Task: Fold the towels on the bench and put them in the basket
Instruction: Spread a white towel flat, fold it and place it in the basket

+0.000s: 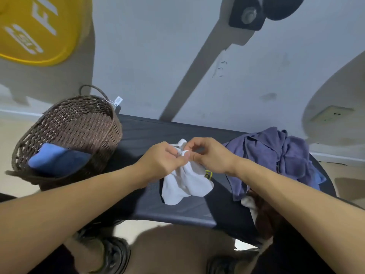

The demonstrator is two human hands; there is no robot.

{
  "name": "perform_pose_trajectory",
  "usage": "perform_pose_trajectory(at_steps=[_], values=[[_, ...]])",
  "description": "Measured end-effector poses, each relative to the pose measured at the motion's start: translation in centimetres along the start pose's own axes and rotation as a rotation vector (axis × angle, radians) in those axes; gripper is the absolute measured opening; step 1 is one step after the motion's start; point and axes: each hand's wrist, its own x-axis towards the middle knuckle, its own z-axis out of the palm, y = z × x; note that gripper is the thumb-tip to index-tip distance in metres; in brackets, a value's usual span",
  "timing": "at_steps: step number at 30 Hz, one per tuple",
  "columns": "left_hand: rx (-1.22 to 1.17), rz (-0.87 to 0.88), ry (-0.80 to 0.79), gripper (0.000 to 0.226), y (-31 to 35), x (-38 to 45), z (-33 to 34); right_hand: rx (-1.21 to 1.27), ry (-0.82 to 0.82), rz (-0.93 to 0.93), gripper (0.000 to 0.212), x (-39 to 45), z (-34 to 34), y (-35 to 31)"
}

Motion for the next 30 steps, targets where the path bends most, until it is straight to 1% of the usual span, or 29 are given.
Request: perform_pose_trajectory(at_steps=[2, 3, 4, 7, 8, 9, 10, 11, 14, 17, 18, 21, 22, 23, 26, 27, 28, 29, 30], values=[[-0.083, -0.008, 0.045, 0.043, 0.1, 0.1, -0.3, 0.079, -0.016, 0.028, 0.019, 0.1, 0.5, -0.2], [-0.087, 0.003, 0.059, 0.044, 0.0, 0.0, -0.4, 0.151, -0.021, 0.048, 0.021, 0.1, 0.7, -0.3], [-0.074, 0.017, 0.072, 0.043, -0.1, -0.1, -0.5, 0.234, -0.023, 0.07, 0.021, 0.2, 0.9, -0.4], [-0.037, 0.028, 0.127, 0.028, -0.5, -0.1, -0.8, 0.474, 0.009, 0.147, 0.013, 0.4, 1.3, -0.7], [-0.049, 0.029, 0.137, 0.026, -0.5, 0.0, -0.9, 0.543, 0.031, 0.185, 0.016, 0.4, 1.3, -0.7], [-0.067, 0.035, 0.132, 0.025, -0.4, 0.0, -1.0, 0.604, 0.047, 0.231, 0.023, 0.5, 1.3, -0.8], [-0.087, 0.044, 0.118, 0.024, -0.2, 0.1, -1.1, 0.655, 0.05, 0.277, 0.03, 0.5, 1.2, -0.8], [-0.104, 0.056, 0.1, 0.023, -0.1, 0.1, -1.3, 0.69, 0.036, 0.317, 0.033, 0.6, 0.9, -0.9], [-0.137, 0.101, 0.041, 0.02, 0.2, 0.0, -1.8, 0.661, -0.069, 0.338, 0.021, 0.5, -0.1, -1.2], [-0.19, 0.144, 0.02, 0.019, 0.1, -0.2, -2.1, 0.642, -0.147, 0.318, 0.028, 0.5, -0.7, -1.2], [-0.222, 0.151, 0.015, 0.019, 0.1, -0.2, -2.2, 0.654, -0.175, 0.327, 0.027, 0.5, -0.9, -1.3], [-0.26, 0.16, 0.002, 0.018, 0.0, -0.3, -2.7, 0.718, -0.308, 0.362, 0.011, 0.3, -0.7, -1.6], [-0.239, 0.162, 0.014, 0.018, 0.0, -0.3, -2.9, 0.749, -0.311, 0.365, 0.011, 0.4, -0.4, -1.6], [-0.201, 0.163, 0.044, 0.018, -0.1, -0.2, -3.2, 0.78, -0.274, 0.366, 0.016, 0.5, 0.0, -1.7], [-0.091, 0.159, 0.211, 0.025, -0.5, 0.0, -3.6, 0.821, -0.072, 0.323, 0.029, 1.1, 0.6, -1.9], [-0.067, 0.164, 0.261, 0.024, -0.6, 0.1, -3.6, 0.833, -0.021, 0.298, 0.03, 1.2, 0.8, -2.0], [-0.055, 0.168, 0.29, 0.018, -0.7, 0.1, -3.5, 0.855, 0.021, 0.277, 0.029, 1.4, 1.0, -2.0], [-0.073, 0.162, 0.28, 0.009, -0.7, 0.1, -3.5, 0.877, 0.051, 0.26, 0.028, 1.5, 1.3, -2.0], [-0.117, 0.146, 0.234, 0.007, -0.6, -0.1, -3.3, 0.9, 0.064, 0.246, 0.026, 1.6, 1.5, -2.0]])
